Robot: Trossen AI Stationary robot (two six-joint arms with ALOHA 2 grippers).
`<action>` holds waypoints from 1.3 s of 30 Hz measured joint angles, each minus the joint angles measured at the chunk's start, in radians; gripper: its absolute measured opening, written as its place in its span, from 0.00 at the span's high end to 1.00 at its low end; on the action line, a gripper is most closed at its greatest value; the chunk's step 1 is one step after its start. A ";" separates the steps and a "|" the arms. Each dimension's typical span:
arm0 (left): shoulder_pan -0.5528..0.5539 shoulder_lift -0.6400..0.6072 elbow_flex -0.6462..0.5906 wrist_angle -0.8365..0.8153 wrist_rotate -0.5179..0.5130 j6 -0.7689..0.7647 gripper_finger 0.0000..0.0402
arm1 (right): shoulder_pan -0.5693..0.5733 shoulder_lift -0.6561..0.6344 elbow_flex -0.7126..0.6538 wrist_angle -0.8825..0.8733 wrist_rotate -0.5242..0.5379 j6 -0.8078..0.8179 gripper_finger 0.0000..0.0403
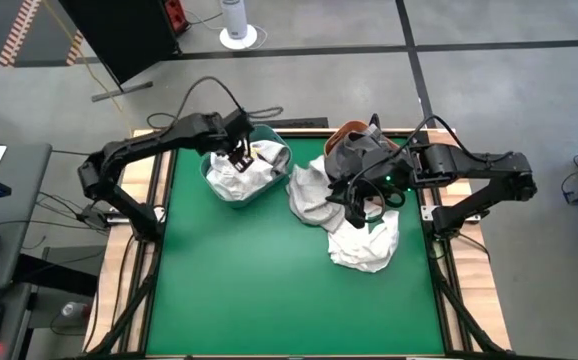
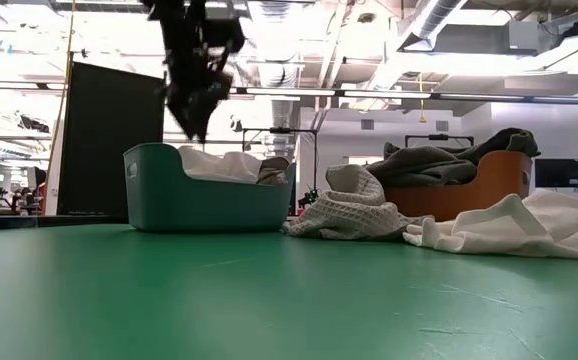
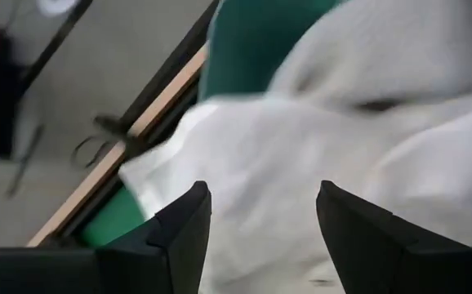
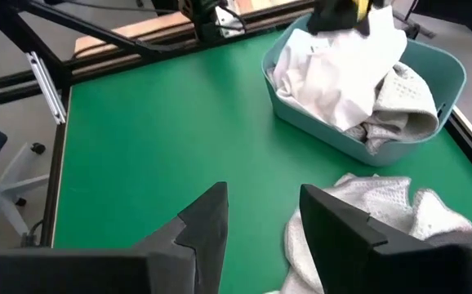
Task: Sort towels by color in basket
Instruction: Put the white towel into the blue bin
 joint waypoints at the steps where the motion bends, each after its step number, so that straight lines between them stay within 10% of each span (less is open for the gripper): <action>1: 0.005 0.001 -0.035 0.007 -0.024 0.004 0.47 | 0.000 0.000 0.000 0.007 0.000 0.001 0.55; 12: 0.005 0.000 -0.463 0.287 0.120 -0.201 0.56 | 0.011 0.000 0.000 0.022 0.000 0.026 0.55; 30: 0.011 -0.002 0.069 0.046 0.124 -0.059 0.58 | 0.006 0.000 0.000 0.021 0.000 0.021 0.55; 39: 0.064 -0.001 -0.111 0.115 0.030 -0.019 0.58 | 0.005 0.000 0.000 0.021 0.000 0.041 0.55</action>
